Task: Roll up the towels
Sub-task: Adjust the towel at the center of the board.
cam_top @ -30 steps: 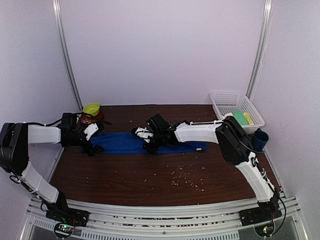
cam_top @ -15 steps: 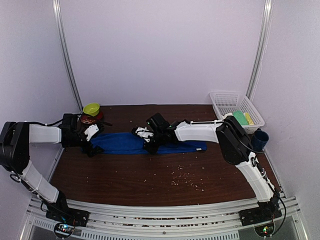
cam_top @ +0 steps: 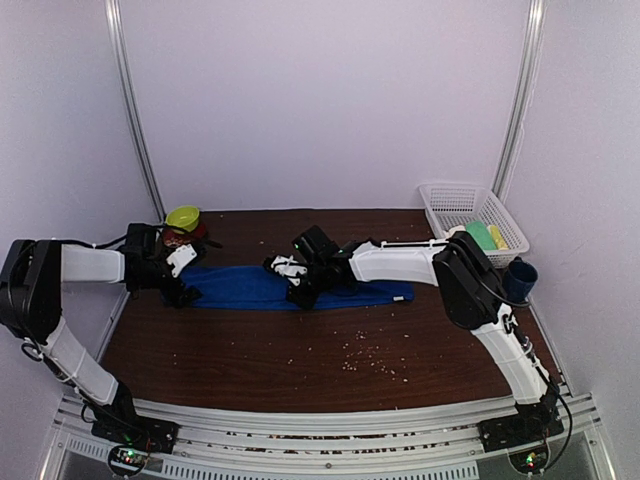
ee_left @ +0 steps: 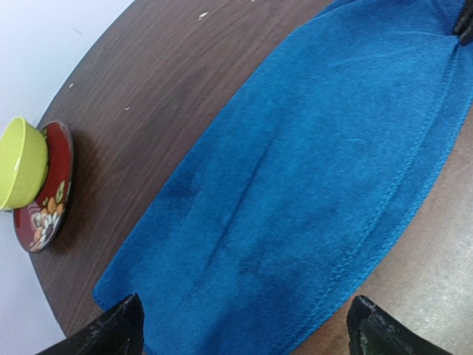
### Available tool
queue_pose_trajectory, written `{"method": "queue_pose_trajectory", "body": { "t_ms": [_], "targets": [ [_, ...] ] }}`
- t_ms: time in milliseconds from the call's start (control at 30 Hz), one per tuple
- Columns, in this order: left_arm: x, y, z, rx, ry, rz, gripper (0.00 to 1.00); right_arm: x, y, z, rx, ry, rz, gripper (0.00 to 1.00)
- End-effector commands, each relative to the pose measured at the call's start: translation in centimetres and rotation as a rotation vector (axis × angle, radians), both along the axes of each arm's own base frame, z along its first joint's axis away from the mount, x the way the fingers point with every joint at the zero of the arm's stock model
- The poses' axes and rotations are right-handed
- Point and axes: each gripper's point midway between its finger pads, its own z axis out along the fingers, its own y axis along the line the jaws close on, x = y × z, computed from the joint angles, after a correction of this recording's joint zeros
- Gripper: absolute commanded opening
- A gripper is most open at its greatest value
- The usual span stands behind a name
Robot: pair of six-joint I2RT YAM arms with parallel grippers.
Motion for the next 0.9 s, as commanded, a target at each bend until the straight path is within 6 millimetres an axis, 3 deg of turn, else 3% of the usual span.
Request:
{"method": "queue_pose_trajectory", "body": {
  "t_ms": [0,167,200,333,433,467,600,733,867],
  "targets": [
    [2.0,1.5,0.4,0.047,-0.035,0.078,0.98,0.5,-0.1,3.9,0.034,-0.033,-0.001,0.07],
    [3.4,3.9,0.6,0.049,-0.028,0.189,0.98,0.5,-0.4,4.1,0.024,-0.031,0.000,0.08],
    [4.0,4.9,0.8,0.064,-0.026,0.232,0.98,0.1,-0.7,4.3,0.016,-0.025,0.013,0.14],
    [4.5,5.4,1.5,0.058,-0.027,0.260,0.98,-0.5,-1.4,5.2,0.012,-0.020,0.025,0.35],
    [5.1,6.3,2.2,0.053,-0.034,0.298,0.98,0.4,-2.8,7.2,0.045,-0.037,-0.044,0.53],
    [5.2,6.7,2.3,0.059,-0.036,0.318,0.98,1.1,-3.7,8.6,0.065,-0.058,-0.090,0.55],
    [6.4,8.7,2.6,0.094,-0.049,0.427,0.98,5.7,-8.8,11.4,0.110,-0.114,-0.358,0.57],
    [7.2,9.4,1.8,0.112,-0.037,0.470,0.98,9.6,-15.6,11.3,0.033,-0.210,-0.641,0.62],
    [7.6,9.7,1.0,0.120,-0.023,0.485,0.98,11.3,-20.9,9.4,-0.089,-0.255,-0.822,0.68]
  ]
}}
